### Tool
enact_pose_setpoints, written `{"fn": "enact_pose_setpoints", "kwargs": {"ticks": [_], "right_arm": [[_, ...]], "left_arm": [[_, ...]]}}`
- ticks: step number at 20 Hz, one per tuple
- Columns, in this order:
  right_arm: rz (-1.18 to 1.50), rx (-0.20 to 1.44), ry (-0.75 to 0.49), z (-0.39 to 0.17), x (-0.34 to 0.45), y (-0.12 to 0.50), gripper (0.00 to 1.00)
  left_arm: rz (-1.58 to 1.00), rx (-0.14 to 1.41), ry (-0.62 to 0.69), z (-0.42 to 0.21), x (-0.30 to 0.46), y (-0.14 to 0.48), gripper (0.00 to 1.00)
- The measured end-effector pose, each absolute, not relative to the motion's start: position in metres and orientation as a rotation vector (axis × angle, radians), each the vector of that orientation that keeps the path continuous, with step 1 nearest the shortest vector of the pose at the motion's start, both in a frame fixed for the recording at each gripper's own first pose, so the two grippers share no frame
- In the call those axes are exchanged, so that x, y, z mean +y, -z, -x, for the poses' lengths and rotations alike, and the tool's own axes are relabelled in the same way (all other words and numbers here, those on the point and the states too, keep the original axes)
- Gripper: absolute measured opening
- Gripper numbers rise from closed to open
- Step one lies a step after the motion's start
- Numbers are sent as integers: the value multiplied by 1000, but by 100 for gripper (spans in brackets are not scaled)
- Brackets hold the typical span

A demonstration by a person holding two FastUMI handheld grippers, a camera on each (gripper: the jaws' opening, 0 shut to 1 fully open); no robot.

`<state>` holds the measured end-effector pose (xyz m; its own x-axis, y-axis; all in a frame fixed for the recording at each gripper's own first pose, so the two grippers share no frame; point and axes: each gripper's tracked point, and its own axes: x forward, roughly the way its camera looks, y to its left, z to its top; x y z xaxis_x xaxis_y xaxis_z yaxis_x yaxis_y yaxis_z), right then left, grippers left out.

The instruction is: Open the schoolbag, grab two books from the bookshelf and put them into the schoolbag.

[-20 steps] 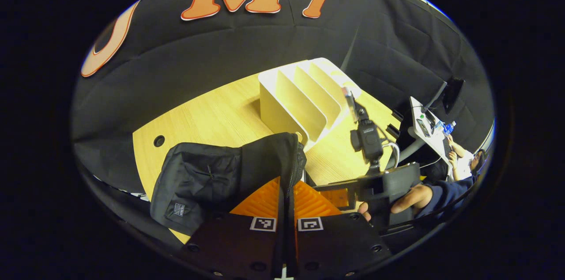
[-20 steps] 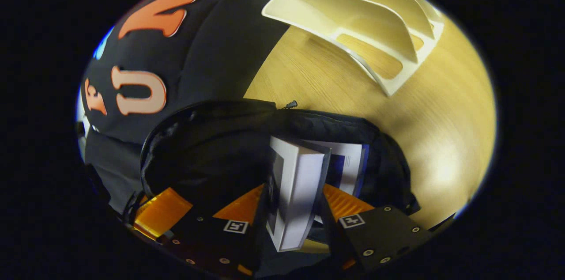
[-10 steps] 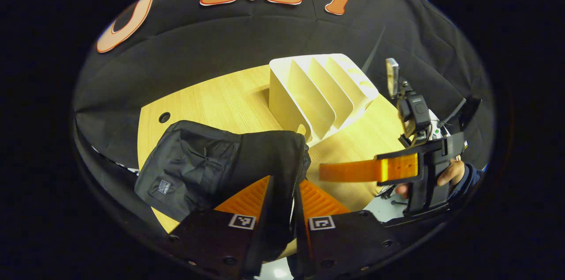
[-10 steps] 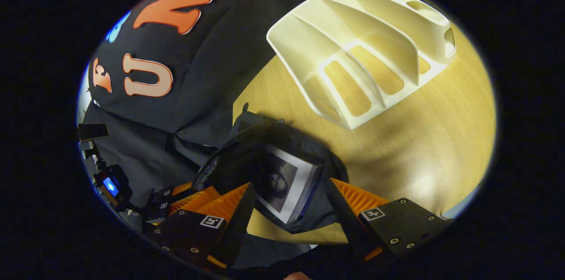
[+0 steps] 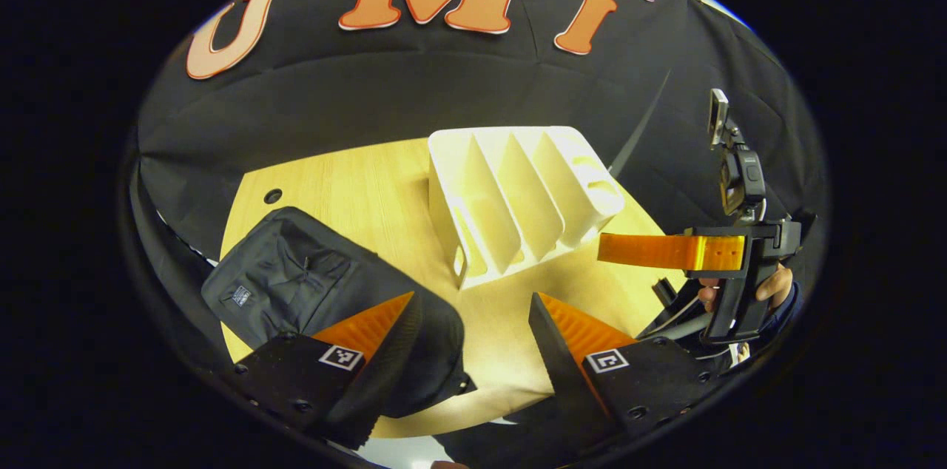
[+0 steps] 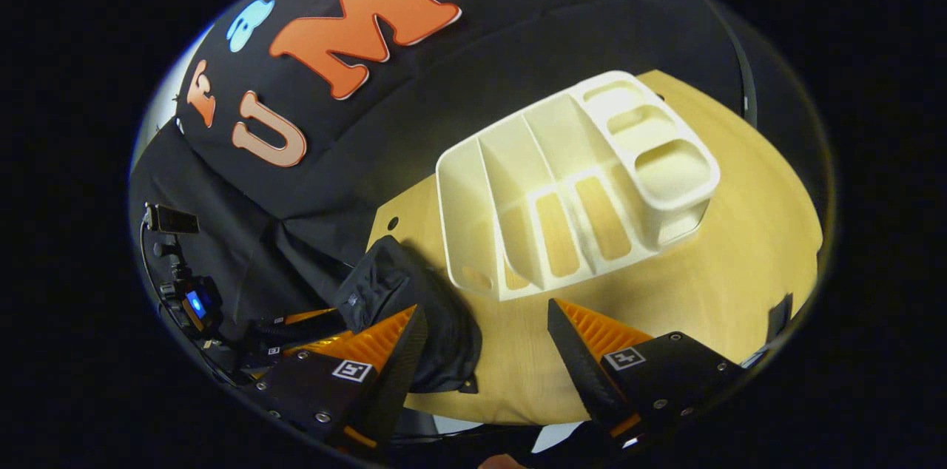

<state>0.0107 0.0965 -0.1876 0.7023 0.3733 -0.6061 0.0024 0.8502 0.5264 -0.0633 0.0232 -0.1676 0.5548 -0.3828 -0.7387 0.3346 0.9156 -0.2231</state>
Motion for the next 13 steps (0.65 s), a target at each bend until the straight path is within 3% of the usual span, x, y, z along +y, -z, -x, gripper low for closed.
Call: {"fn": "enact_pose_setpoints", "kwargs": {"ticks": [6, 13], "right_arm": [[-296, 569, -202, -15, 21, 118, 97], [-209, 413, -209, -11, -4, 69, 97]], "left_arm": [[130, 636, 283, 45, -20, 97, 98], [126, 355, 124, 41, -10, 50, 98]]}}
